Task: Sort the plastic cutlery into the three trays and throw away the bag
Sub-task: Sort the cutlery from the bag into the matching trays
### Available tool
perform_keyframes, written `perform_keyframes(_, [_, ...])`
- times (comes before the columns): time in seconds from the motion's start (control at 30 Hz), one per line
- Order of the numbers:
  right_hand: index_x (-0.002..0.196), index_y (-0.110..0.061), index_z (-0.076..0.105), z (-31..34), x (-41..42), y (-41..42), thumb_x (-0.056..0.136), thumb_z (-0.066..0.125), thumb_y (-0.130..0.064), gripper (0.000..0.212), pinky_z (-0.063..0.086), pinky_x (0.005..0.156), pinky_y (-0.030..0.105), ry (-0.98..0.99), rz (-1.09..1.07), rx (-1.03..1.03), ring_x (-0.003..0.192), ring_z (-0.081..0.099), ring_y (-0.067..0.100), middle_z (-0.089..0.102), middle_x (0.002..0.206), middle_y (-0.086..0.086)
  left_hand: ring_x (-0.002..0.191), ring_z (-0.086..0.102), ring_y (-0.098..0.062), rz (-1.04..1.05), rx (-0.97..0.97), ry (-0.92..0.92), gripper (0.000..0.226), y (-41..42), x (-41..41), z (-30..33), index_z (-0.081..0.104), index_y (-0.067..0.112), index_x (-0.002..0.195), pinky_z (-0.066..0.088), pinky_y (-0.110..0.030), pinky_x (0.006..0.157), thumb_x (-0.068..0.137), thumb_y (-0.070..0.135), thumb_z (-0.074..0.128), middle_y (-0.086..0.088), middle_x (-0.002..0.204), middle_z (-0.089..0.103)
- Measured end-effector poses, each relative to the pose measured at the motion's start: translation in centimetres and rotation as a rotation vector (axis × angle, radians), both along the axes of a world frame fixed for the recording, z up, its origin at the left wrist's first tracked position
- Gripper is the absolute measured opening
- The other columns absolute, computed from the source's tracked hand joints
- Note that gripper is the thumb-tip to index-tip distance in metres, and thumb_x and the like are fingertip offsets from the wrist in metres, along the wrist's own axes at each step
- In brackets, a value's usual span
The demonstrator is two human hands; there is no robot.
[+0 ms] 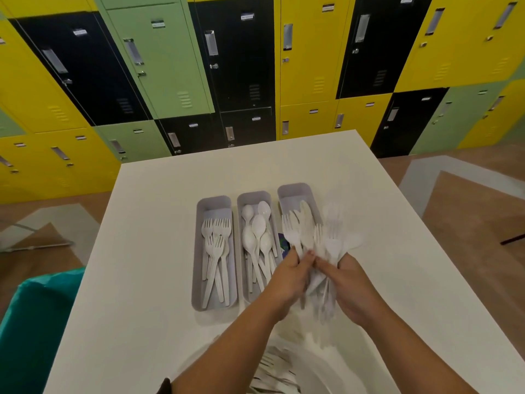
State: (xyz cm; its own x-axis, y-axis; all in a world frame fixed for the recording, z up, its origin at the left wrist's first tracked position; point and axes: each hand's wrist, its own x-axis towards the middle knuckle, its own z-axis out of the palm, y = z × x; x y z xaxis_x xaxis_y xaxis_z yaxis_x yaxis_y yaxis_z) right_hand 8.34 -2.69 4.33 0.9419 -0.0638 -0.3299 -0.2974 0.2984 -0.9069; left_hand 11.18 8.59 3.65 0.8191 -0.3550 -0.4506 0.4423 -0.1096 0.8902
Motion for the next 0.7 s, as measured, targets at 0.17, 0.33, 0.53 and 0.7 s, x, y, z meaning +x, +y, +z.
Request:
perform_keyframes(0.17, [0.127,-0.012,0.054,-0.1,0.2,1.4,0.093,0.051,-0.011,0.034,0.056,0.073,0.015,0.016,0.017,-0.008,0.099,0.069,0.012,0.07,0.111,0.003,0.104,0.061,-0.012,0.097,0.1,-0.089,0.02,1.5,-0.2,0.1,0.053,0.026,0.114,0.049,-0.029,0.092,0.1,0.03,0.039,0.006,0.11,0.064])
perform_keyframes(0.33, [0.109,-0.027,0.06,0.1,0.1,3.1,0.094,0.05,-0.01,0.025,0.054,0.085,0.026,0.001,0.005,0.005,0.097,0.069,0.011,0.072,0.104,-0.003,0.098,0.061,-0.006,0.095,0.1,-0.14,0.024,3.2,-0.8,0.5,0.054,0.029,0.12,0.049,-0.019,0.08,0.099,0.027,0.044,0.007,0.109,0.066])
perform_keyframes(0.53, [0.125,-0.014,0.056,-0.3,-0.1,5.0,0.097,0.047,-0.016,0.029,0.054,0.075,0.02,0.038,0.057,-0.057,0.101,0.067,0.016,0.07,0.111,0.005,0.069,0.062,-0.013,0.171,0.153,-0.132,0.018,4.8,-1.5,0.9,0.068,0.013,0.094,0.046,-0.02,0.059,0.094,0.025,0.054,-0.001,0.078,0.068])
perform_keyframes(0.7, [0.126,-0.018,0.055,-0.2,-0.1,6.4,0.096,0.047,-0.014,0.031,0.05,0.094,0.034,0.027,0.061,-0.016,0.106,0.066,0.018,0.069,0.116,0.004,0.059,0.054,-0.014,0.263,0.214,-0.182,0.017,6.5,-1.4,0.8,0.058,0.011,0.075,0.042,-0.023,0.057,0.089,0.019,0.063,-0.002,0.065,0.058])
